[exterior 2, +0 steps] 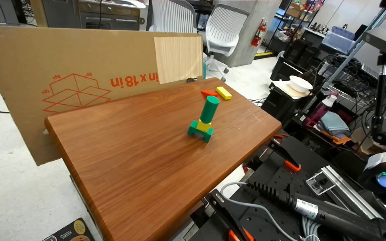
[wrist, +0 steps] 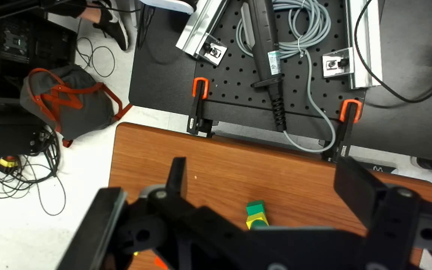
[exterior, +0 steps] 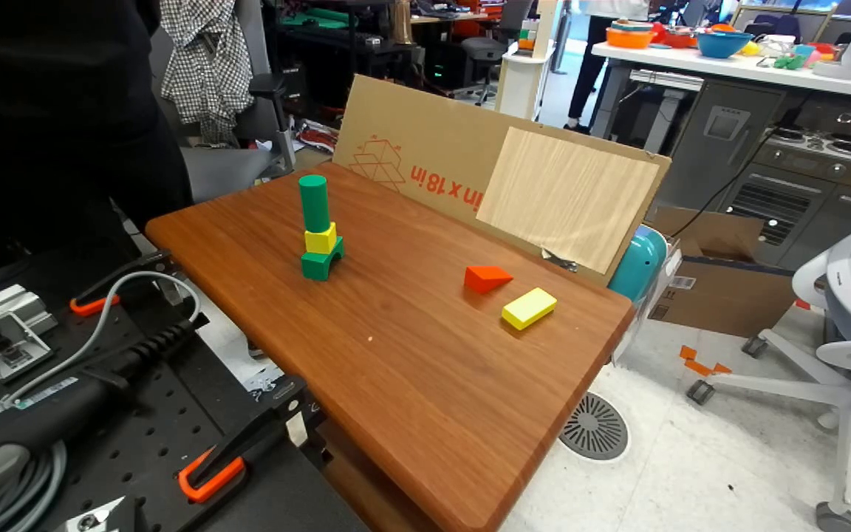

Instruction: Pick the yellow block on the table and put it on the stack of blocks

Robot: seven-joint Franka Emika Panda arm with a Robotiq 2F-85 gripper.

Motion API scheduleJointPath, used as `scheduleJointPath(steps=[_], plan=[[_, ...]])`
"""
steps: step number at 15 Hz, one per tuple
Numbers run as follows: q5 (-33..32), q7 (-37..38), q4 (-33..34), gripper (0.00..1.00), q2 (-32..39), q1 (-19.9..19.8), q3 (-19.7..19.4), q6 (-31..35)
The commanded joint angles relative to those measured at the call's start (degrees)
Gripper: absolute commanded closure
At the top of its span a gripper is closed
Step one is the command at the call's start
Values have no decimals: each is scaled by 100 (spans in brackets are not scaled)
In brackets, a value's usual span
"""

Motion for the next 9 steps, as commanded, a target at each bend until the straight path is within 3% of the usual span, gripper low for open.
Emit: scheduleJointPath(steps=[1,6,9], plan=[[-160,158,-11,0,41,128,-134,35],[-438,640,-83,0,446,-110,-333,929],[-678,775,-104,0,1072,-327,-599,1777]])
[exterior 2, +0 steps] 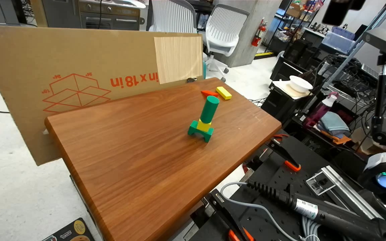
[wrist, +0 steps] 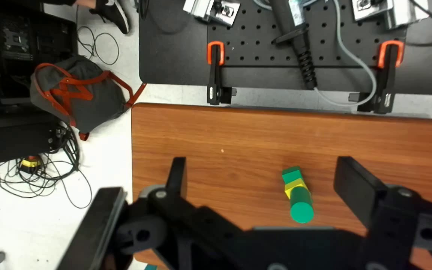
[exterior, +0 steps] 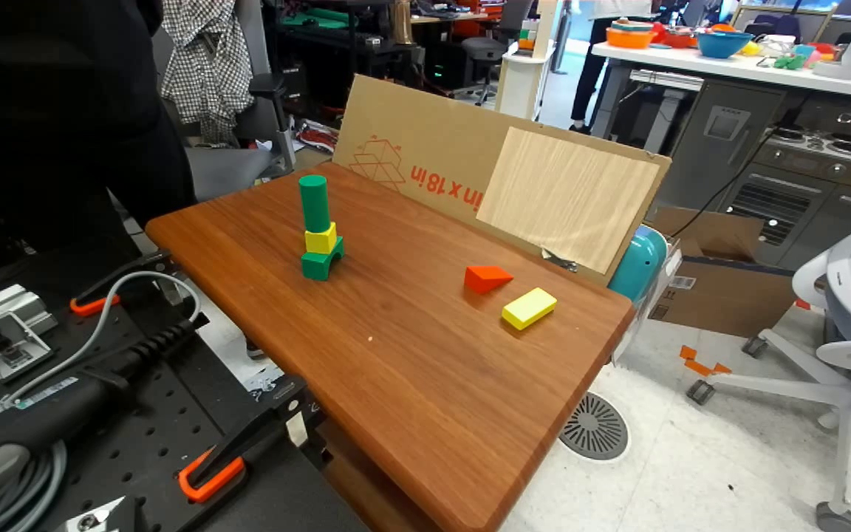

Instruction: Pick the yellow block on the table and put it on the stack of blocks

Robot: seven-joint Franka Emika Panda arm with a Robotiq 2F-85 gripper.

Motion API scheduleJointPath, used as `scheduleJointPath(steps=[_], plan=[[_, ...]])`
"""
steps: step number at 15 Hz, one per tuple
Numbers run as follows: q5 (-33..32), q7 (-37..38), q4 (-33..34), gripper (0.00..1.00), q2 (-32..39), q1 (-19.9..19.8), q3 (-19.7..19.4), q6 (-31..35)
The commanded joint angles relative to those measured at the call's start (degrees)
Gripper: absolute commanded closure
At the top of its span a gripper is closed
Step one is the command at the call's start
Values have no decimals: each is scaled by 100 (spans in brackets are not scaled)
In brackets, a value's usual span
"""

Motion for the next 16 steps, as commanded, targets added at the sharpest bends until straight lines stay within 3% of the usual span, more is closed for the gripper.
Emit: scheduleJointPath(steps=[1,4,8,16], plan=[[-351,258,113,0,947,-247,-314,1019],[-482,411,395,0,1958,-448,-596,1925],[-293,180,992,0,3201,-500,-959,2636],[-59,62,2610,0,5195,-496,-1437,2733]])
